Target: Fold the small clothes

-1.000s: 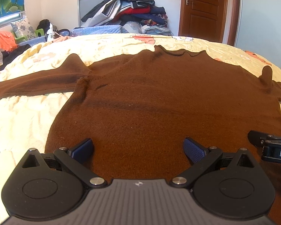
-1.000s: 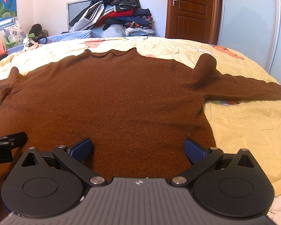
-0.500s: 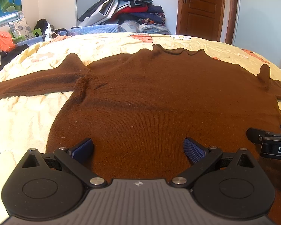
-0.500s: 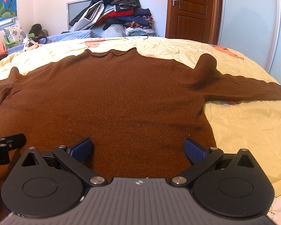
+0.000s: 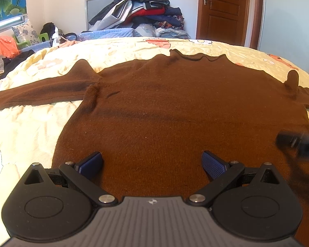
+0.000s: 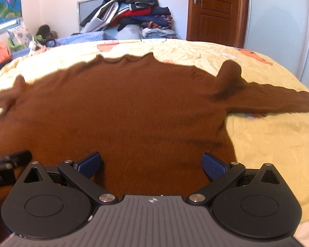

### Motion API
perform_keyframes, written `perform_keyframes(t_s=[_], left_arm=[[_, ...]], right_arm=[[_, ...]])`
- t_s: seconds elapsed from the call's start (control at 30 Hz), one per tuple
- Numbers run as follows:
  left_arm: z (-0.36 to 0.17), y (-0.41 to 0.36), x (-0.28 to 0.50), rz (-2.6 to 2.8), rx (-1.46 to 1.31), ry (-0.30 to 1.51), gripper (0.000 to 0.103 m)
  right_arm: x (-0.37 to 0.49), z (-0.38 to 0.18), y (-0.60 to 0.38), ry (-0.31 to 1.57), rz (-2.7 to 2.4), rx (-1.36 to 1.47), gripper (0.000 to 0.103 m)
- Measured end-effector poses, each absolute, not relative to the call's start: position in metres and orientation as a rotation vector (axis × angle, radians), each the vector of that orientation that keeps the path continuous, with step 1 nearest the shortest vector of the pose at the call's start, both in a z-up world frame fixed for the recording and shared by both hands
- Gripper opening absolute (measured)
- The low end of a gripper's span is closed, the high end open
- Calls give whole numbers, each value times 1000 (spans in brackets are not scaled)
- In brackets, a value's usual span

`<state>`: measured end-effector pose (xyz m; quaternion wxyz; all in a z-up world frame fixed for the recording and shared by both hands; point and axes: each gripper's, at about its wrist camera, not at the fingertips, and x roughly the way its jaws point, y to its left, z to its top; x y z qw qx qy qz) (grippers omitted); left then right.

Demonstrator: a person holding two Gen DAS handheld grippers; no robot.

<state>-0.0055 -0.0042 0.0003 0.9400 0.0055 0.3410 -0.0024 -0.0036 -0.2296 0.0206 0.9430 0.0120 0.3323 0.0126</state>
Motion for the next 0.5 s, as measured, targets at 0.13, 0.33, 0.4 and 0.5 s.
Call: perform_keyframes(t_s=[0.13, 0.33, 0.4, 0.5], left_arm=[[0, -4, -5, -8, 9, 697, 103], [0, -3, -5, -10, 5, 696, 103], [0, -3, -4, -11, 3, 695, 103], [0, -3, -2, -13, -1, 695, 103]], right_arm=[[-10, 58, -262, 482, 26, 56, 103], [3, 77, -341, 388, -49, 17, 103], [14, 77, -381, 393, -105, 96, 103], [30, 76, -473, 376, -198, 414, 103]])
